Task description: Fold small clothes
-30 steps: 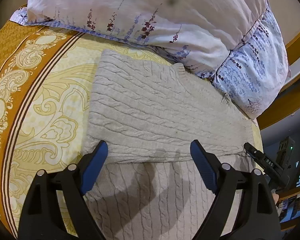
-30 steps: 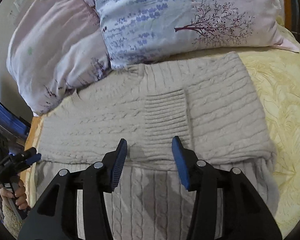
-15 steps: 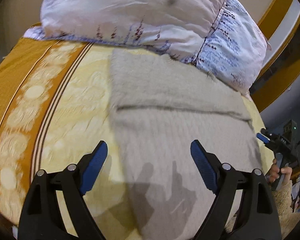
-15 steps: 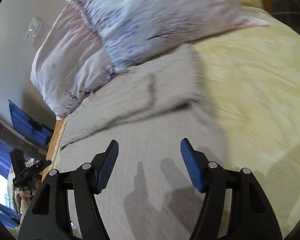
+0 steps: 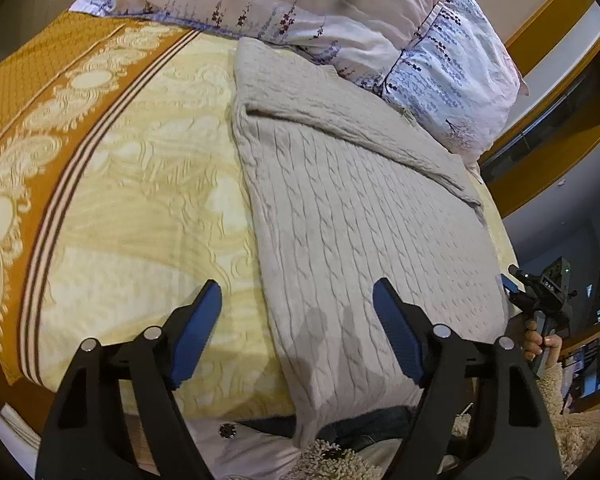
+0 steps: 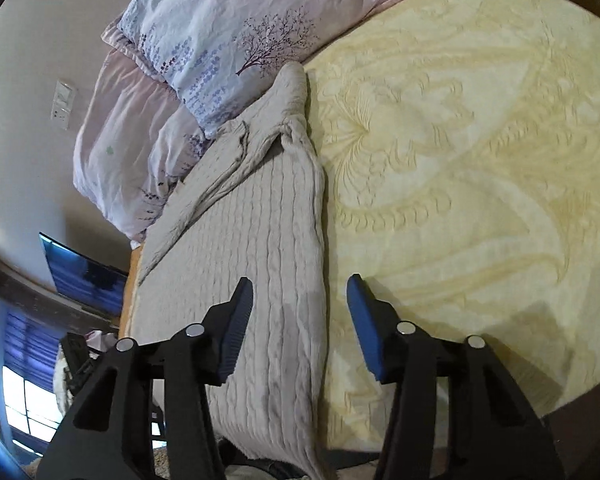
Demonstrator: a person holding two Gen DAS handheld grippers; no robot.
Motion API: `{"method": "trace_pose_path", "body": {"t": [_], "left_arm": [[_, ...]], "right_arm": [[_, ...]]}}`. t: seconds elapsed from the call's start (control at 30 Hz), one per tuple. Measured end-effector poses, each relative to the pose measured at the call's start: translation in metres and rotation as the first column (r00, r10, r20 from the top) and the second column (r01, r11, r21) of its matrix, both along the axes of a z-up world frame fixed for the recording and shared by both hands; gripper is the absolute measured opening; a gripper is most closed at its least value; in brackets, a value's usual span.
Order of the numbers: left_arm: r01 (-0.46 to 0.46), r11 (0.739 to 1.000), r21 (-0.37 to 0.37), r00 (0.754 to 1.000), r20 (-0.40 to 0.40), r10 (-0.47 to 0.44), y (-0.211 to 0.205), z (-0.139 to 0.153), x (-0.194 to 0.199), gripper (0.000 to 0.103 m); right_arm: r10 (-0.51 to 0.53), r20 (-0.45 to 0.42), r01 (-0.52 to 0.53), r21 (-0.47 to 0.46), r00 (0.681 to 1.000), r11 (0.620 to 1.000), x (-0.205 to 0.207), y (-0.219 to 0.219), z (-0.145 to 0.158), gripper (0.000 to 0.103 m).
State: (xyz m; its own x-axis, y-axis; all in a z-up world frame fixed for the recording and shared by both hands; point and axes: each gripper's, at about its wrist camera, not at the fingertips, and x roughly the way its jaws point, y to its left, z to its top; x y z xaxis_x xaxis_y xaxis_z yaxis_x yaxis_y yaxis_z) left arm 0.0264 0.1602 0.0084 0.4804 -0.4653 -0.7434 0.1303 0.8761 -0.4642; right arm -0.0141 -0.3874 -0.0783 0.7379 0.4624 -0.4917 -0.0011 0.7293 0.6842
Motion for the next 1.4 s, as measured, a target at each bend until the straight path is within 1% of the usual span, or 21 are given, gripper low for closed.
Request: {"method": "trace_pose_path", "body": {"t": [0.03, 0.1, 0.17, 0.23, 0.3, 0.4, 0.43, 0.57, 0.63, 0.7, 0.77, 0.8, 0.9, 0.97, 1.0, 1.07, 1.1, 1.13, 1.23, 1.3, 1.4], "left_arm": [[0.0, 1.0, -0.001, 1.0, 0.001, 0.0, 0.0, 0.0, -0.002, 0.074], [0.007, 1.0, -0.013, 1.0, -0.002, -0.007, 0.001, -0.001, -0.008, 0.071], [0.005, 1.0, -0.019, 1.0, 0.0, -0.005, 0.002, -0.001, -0.014, 0.07], [0.006, 1.0, -0.025, 1.0, 0.002, -0.006, 0.002, 0.0, -0.019, 0.069], [0.02, 0.999, -0.049, 1.0, -0.009, -0.021, 0.001, -0.001, -0.024, 0.066], [0.037, 0.998, -0.046, 0.999, -0.009, -0.037, -0.004, -0.001, -0.034, 0.064], [0.043, 0.997, -0.057, 0.999, -0.012, -0.043, -0.005, -0.001, -0.038, 0.064], [0.065, 0.991, -0.114, 0.997, -0.02, -0.068, -0.011, -0.004, -0.049, 0.061], [0.069, 0.989, -0.128, 0.997, -0.016, -0.072, -0.014, -0.004, -0.053, 0.059], [0.079, 0.983, -0.167, 0.996, -0.028, -0.085, -0.016, -0.007, -0.055, 0.057], [0.103, 0.968, -0.228, 0.99, -0.071, -0.123, -0.019, -0.015, -0.056, 0.049], [0.115, 0.964, -0.239, 0.985, -0.095, -0.142, -0.022, -0.02, -0.056, 0.046], [0.112, 0.97, -0.216, 0.981, -0.131, -0.143, -0.027, -0.033, -0.055, 0.044], [0.099, 0.962, -0.254, 0.979, -0.15, -0.141, -0.027, -0.039, -0.054, 0.041], [0.095, 0.958, -0.27, 0.978, -0.155, -0.141, -0.026, -0.042, -0.053, 0.036], [0.097, 0.957, -0.273, 0.977, -0.157, -0.144, -0.028, -0.041, -0.051, 0.028], [0.101, 0.957, -0.272, 0.977, -0.155, -0.147, -0.029, -0.04, -0.05, 0.022], [0.111, 0.954, -0.277, 0.976, -0.149, -0.157, -0.029, -0.038, -0.051, 0.017], [0.141, 0.953, -0.27, 0.975, -0.127, -0.18, -0.03, -0.032, -0.054, 0.009], [0.149, 0.955, -0.257, 0.976, -0.118, -0.184, -0.031, -0.028, -0.054, 0.008], [0.146, 0.954, -0.263, 0.977, -0.11, -0.18, -0.026, -0.024, -0.055, 0.007]], "right_arm": [[0.008, 0.001, -0.008, 0.017, 1.0, 1.0, -0.002, 0.0, -0.002, 0.048], [0.031, 0.002, -0.031, 0.055, 1.0, 0.998, -0.004, 0.002, -0.006, 0.04], [0.052, 0.002, -0.052, 0.064, 0.999, 0.997, -0.008, 0.004, -0.009, 0.036], [0.079, 0.011, -0.08, 0.081, 0.997, 0.994, -0.012, 0.007, -0.01, 0.036], [0.112, 0.017, -0.113, 0.109, 0.994, 0.988, -0.014, 0.013, -0.012, 0.036], [0.164, 0.022, -0.165, 0.097, 0.986, 0.981, -0.017, 0.025, -0.013, 0.036], [0.183, 0.023, -0.184, 0.092, 0.983, 0.979, -0.018, 0.03, -0.013, 0.036], [0.249, 0.041, -0.252, 0.134, 0.968, 0.958, -0.023, 0.042, -0.018, 0.036], [0.271, 0.035, -0.273, 0.138, 0.962, 0.952, -0.026, 0.048, -0.022, 0.034], [0.29, 0.031, -0.291, 0.148, 0.957, 0.945, -0.028, 0.052, -0.026, 0.032], [0.309, 0.04, -0.311, 0.174, 0.95, 0.934, -0.033, 0.054, -0.03, 0.03], [0.316, 0.044, -0.318, 0.179, 0.948, 0.931, -0.035, 0.054, -0.032, 0.029], [0.329, 0.042, -0.331, 0.167, 0.943, 0.929, -0.04, 0.058, -0.034, 0.028], [0.335, 0.039, -0.337, 0.162, 0.941, 0.928, -0.041, 0.06, -0.036, 0.025], [0.339, 0.04, -0.341, 0.157, 0.94, 0.927, -0.042, 0.061, -0.036, 0.022], [0.337, 0.04, -0.339, 0.15, 0.941, 0.929, -0.04, 0.064, -0.034, 0.015], [0.338, 0.042, -0.341, 0.145, 0.94, 0.929, -0.041, 0.064, -0.033, 0.013], [0.341, 0.049, -0.345, 0.134, 0.939, 0.929, -0.041, 0.066, -0.031, 0.013], [0.349, 0.067, -0.354, 0.108, 0.935, 0.929, -0.042, 0.07, -0.025, 0.011], [0.354, 0.076, -0.36, 0.088, 0.932, 0.929, -0.041, 0.072, -0.021, 0.01], [0.352, 0.089, -0.358, 0.062, 0.932, 0.932, -0.042, 0.075, -0.015, 0.01]]}}
